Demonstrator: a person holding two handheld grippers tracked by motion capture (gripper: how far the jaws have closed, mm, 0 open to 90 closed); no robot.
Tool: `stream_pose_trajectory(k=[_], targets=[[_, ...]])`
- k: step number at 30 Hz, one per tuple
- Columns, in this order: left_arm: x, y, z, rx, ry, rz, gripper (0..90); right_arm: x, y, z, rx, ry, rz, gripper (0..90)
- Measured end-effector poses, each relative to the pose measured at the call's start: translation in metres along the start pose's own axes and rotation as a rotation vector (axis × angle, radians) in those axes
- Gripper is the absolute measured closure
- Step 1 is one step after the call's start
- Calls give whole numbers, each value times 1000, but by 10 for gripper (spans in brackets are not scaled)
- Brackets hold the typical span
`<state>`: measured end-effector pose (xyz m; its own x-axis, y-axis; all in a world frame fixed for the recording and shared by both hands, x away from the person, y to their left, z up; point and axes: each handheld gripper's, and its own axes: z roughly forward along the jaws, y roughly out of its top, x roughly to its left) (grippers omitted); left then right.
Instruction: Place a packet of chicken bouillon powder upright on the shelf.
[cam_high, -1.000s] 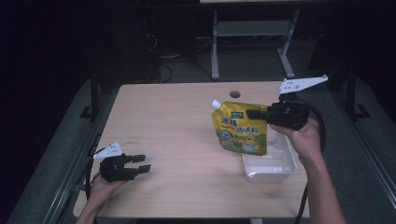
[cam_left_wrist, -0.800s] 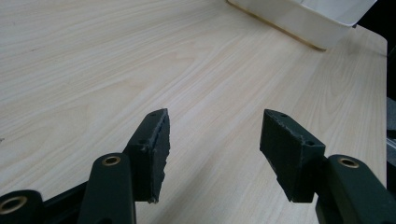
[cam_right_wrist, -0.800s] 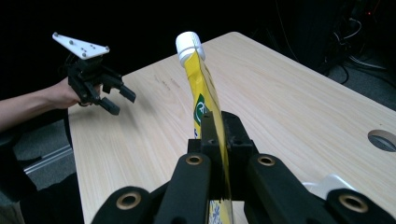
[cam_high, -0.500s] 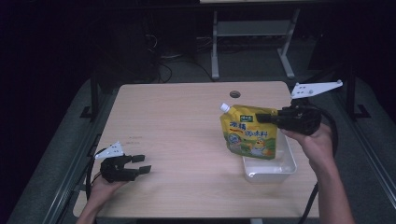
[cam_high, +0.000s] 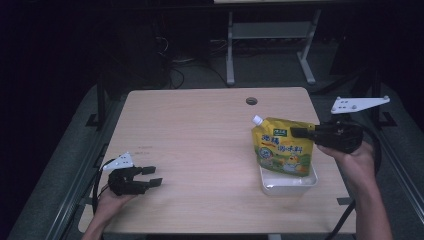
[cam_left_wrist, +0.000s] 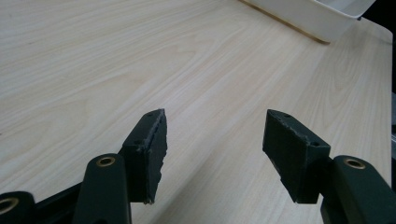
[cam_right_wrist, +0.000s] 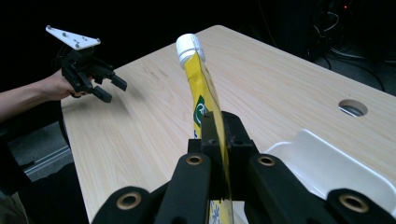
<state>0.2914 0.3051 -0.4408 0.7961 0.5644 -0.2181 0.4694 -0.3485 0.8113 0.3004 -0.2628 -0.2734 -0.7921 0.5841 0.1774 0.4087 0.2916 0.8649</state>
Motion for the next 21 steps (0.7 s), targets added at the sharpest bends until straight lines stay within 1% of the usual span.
stream_pose_trajectory(k=[7,13,21], targets=[[-1,0,1,5,-2,3,394,-4,-8,-7,-7,-20,15,891],[0,0,1,1,-5,-4,394,-7,-15,-5,0,-28,29,890],[0,0,1,4,-7,-6,391,-10,-23,2,10,-18,44,890]])
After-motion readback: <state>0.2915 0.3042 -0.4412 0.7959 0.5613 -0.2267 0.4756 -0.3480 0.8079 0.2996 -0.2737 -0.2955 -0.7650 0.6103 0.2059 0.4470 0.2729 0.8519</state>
